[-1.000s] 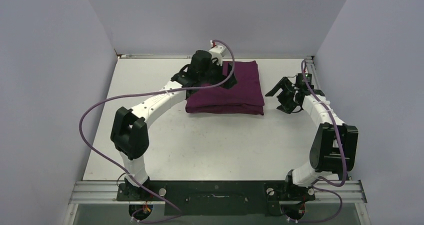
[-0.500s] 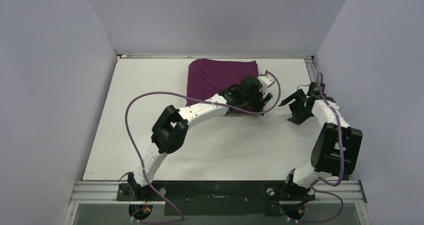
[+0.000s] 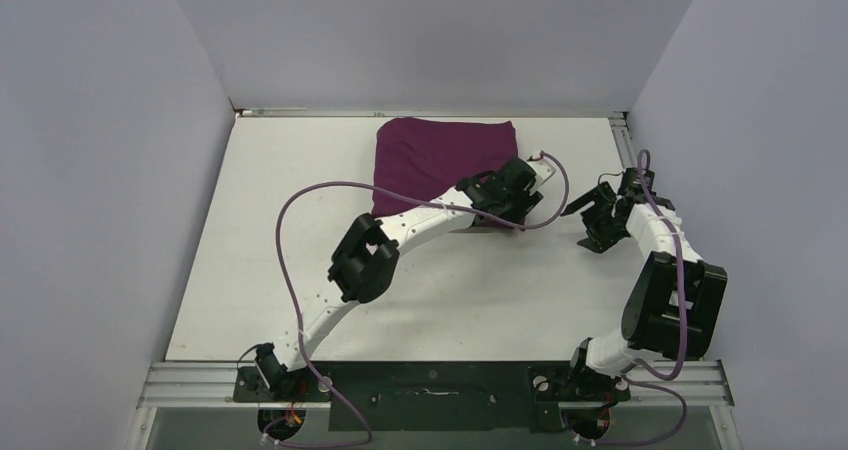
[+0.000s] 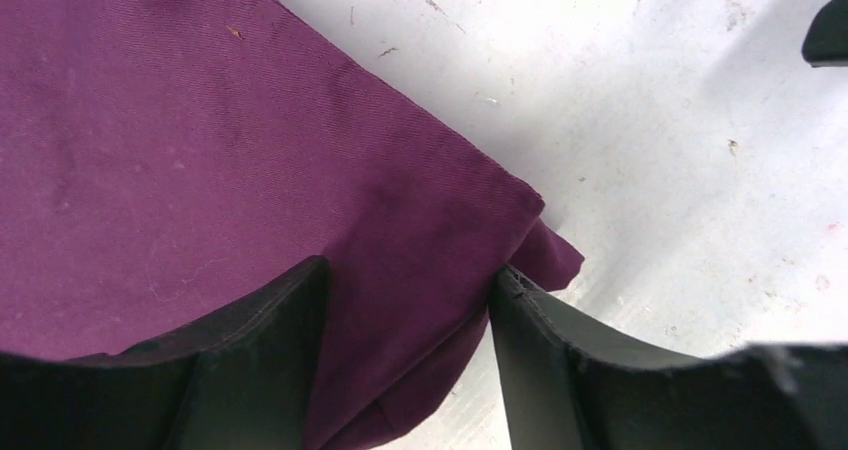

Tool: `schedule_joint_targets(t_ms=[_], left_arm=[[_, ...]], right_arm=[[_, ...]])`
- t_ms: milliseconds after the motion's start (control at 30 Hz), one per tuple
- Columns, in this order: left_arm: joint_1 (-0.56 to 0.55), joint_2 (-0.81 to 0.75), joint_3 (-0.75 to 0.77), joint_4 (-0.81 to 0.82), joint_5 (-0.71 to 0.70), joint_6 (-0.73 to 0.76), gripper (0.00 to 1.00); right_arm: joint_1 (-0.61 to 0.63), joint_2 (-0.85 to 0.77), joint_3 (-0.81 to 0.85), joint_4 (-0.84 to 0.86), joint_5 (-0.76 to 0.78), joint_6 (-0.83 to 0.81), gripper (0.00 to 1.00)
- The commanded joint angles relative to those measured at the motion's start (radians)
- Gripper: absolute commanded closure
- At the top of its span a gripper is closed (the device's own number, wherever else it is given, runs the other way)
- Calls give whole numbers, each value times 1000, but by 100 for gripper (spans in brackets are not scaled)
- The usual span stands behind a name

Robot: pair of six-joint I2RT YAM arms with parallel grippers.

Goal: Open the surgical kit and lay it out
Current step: Open the surgical kit at the center of the board.

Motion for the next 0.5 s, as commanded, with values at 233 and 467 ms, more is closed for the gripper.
schedule_joint_targets(t_ms=[233, 467], left_arm=[[78, -11, 104, -63, 177, -189, 41], [111, -8, 86, -44, 176, -228, 48]], right_arm=[[-12, -71, -17, 19, 9, 17, 28], [-17, -81, -31, 27, 8, 22, 28]])
